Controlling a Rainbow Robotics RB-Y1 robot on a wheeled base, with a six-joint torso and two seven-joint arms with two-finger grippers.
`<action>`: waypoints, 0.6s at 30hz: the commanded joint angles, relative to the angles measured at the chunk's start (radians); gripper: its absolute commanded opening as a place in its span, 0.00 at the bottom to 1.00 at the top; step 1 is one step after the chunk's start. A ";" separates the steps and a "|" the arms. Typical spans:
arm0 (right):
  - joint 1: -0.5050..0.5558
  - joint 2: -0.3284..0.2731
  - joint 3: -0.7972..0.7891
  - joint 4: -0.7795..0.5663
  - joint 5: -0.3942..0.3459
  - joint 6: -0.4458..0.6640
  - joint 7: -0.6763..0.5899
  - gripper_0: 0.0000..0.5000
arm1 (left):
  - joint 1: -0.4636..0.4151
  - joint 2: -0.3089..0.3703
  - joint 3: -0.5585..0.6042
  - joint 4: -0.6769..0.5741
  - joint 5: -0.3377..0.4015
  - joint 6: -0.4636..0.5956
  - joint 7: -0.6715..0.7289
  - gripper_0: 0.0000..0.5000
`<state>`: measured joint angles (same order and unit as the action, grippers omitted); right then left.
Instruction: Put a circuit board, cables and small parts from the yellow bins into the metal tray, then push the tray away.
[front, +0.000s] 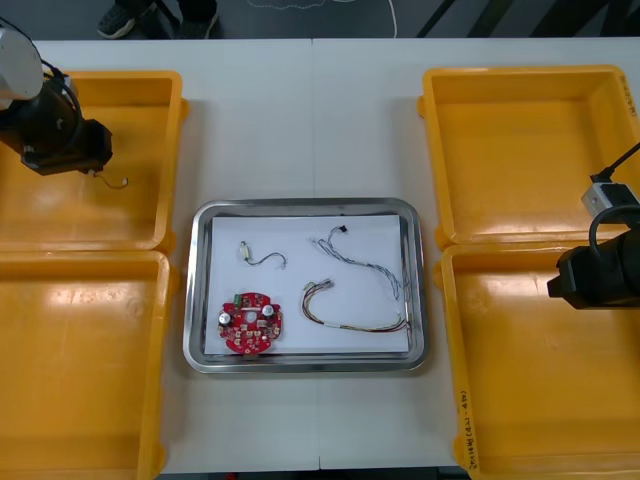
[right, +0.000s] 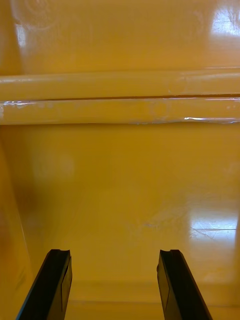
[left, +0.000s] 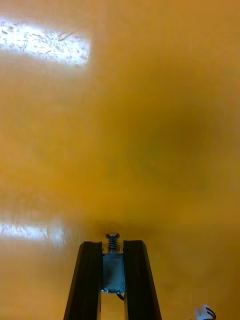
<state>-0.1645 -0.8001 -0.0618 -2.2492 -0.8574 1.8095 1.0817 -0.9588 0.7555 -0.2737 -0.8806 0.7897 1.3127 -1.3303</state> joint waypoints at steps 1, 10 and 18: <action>0.014 0.006 -0.035 -0.030 0.000 -0.007 0.067 1.00 | -0.015 0.041 0.120 -0.147 -0.015 0.138 0.066 0.00; 0.014 0.006 -0.035 -0.030 0.000 -0.007 0.075 1.00 | -0.015 0.088 0.211 -0.371 -0.004 0.392 0.095 0.00; 0.014 0.006 -0.035 -0.030 -0.002 -0.010 0.087 1.00 | -0.015 0.094 0.261 -0.532 0.014 0.556 0.131 0.00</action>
<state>-0.1623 -0.7999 -0.0644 -2.2503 -0.8576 1.8092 1.1514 -0.9585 0.8014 -0.0514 -1.3427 0.7883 1.8227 -1.3282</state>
